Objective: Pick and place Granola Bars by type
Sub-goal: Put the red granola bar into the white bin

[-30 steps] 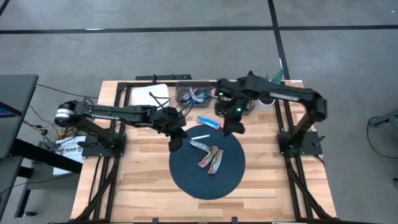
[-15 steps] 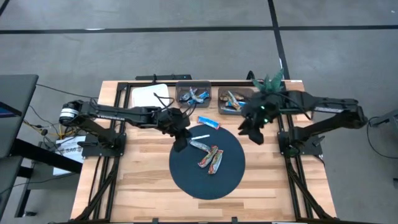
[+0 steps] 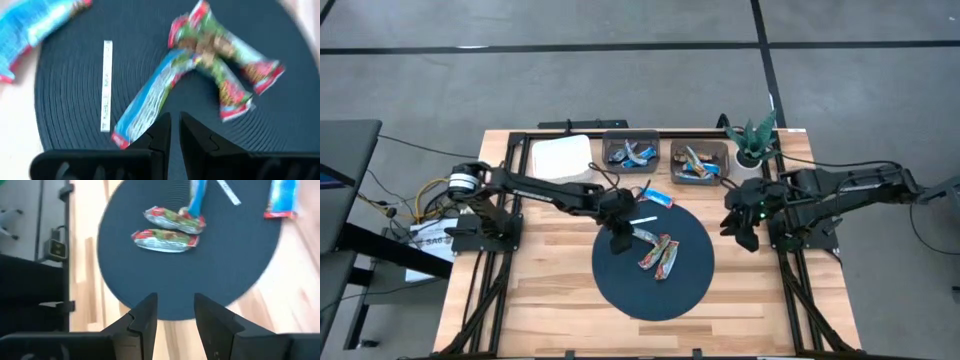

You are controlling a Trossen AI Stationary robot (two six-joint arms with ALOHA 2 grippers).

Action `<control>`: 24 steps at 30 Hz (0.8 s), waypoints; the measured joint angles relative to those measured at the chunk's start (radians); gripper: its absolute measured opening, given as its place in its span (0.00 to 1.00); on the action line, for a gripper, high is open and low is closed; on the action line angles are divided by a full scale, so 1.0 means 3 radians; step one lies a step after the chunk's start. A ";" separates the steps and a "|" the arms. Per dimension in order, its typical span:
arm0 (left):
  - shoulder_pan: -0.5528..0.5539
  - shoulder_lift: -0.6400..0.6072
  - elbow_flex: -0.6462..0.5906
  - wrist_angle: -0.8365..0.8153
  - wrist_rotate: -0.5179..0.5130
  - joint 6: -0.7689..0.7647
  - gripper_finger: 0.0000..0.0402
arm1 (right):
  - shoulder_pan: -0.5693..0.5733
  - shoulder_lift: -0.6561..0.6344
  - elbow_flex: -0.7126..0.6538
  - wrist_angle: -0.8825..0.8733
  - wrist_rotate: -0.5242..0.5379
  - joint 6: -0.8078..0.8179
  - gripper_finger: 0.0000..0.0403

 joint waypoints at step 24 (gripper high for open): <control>-0.0018 0.0202 0.0079 0.0139 -0.0169 0.0800 0.43 | 0.0360 -0.0013 -0.0046 0.0118 0.0404 0.0003 0.30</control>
